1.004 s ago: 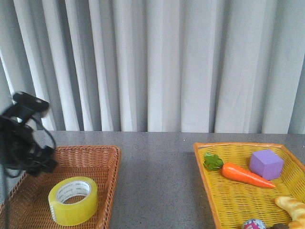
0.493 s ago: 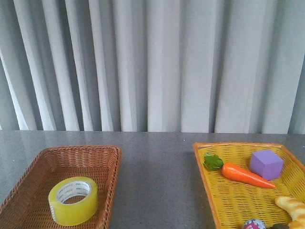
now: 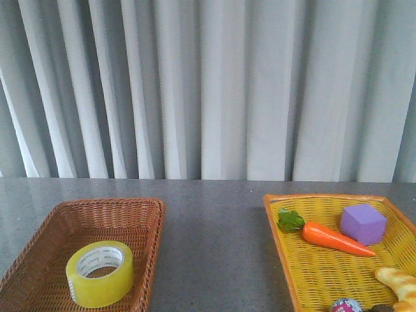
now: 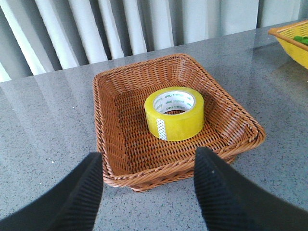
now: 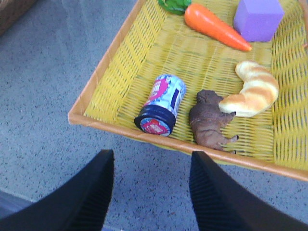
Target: Transfer tape with both arms
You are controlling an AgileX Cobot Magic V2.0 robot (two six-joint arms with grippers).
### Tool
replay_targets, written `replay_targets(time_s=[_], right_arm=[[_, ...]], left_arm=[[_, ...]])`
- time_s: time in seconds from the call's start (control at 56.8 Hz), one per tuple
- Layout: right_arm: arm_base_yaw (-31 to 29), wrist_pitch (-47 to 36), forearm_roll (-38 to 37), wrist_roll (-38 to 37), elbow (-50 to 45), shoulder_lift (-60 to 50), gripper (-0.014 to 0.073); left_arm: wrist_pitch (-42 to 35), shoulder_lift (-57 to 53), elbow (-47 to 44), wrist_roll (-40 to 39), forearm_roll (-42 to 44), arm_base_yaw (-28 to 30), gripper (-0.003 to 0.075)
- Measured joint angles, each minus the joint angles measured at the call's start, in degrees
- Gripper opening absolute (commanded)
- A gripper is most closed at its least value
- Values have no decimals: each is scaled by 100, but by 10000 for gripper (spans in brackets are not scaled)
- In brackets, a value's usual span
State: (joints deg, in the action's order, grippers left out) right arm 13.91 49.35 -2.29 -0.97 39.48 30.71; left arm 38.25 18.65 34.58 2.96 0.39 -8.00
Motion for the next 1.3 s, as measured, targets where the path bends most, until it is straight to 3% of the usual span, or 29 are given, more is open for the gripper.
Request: replay_targets(time_s=[0.264, 0.388, 0.652, 0.722, 1.304], right_arm=[[0, 107, 70, -4, 0, 0, 344], [0, 107, 77, -4, 0, 0, 264], [0, 107, 81, -4, 0, 0, -4], [0, 107, 81, -4, 0, 0, -10], [0, 107, 81, -4, 0, 0, -7]], left_arm=[[-142, 29, 0, -2, 0, 0, 364], [-147, 29, 0, -2, 0, 0, 267], [-147, 29, 0, -2, 0, 0, 36], [-147, 29, 0, -2, 0, 0, -8], [-147, 29, 0, -2, 0, 0, -6]])
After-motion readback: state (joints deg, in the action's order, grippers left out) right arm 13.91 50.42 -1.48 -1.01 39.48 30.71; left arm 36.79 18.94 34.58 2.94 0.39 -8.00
